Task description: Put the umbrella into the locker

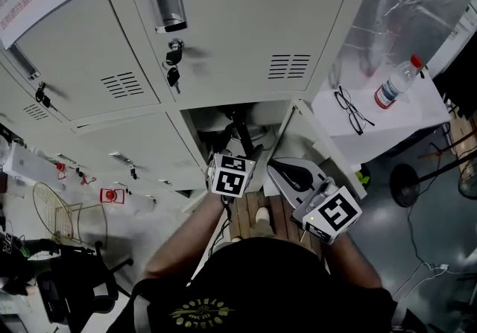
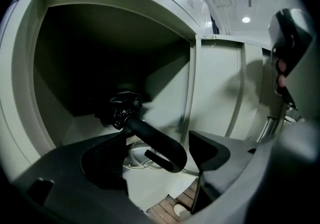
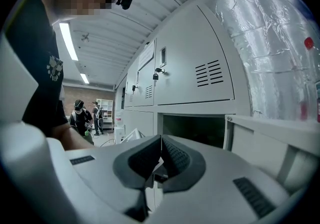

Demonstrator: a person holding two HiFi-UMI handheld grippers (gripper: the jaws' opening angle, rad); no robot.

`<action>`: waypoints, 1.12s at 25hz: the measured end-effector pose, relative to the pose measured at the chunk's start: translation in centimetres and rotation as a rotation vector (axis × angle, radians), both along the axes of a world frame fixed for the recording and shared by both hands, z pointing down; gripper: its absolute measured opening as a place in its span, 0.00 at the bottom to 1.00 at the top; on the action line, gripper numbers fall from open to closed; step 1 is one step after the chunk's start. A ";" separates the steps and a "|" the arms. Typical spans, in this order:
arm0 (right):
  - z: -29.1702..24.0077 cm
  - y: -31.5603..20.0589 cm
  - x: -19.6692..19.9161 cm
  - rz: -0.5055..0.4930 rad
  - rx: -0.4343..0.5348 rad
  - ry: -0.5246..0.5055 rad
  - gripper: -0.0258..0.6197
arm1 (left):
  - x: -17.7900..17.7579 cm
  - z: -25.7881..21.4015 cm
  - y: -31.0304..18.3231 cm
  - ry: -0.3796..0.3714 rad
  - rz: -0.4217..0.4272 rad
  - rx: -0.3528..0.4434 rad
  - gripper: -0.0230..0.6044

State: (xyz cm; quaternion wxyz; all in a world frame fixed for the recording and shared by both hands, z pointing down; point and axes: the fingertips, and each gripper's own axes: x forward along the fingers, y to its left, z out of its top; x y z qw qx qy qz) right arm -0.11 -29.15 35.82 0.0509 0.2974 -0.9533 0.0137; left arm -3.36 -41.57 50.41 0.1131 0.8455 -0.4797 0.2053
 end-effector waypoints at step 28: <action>0.4 1.2 -1.4 0.002 -0.018 -0.015 0.09 | -2.8 0.0 1.7 -0.024 -0.065 0.005 0.27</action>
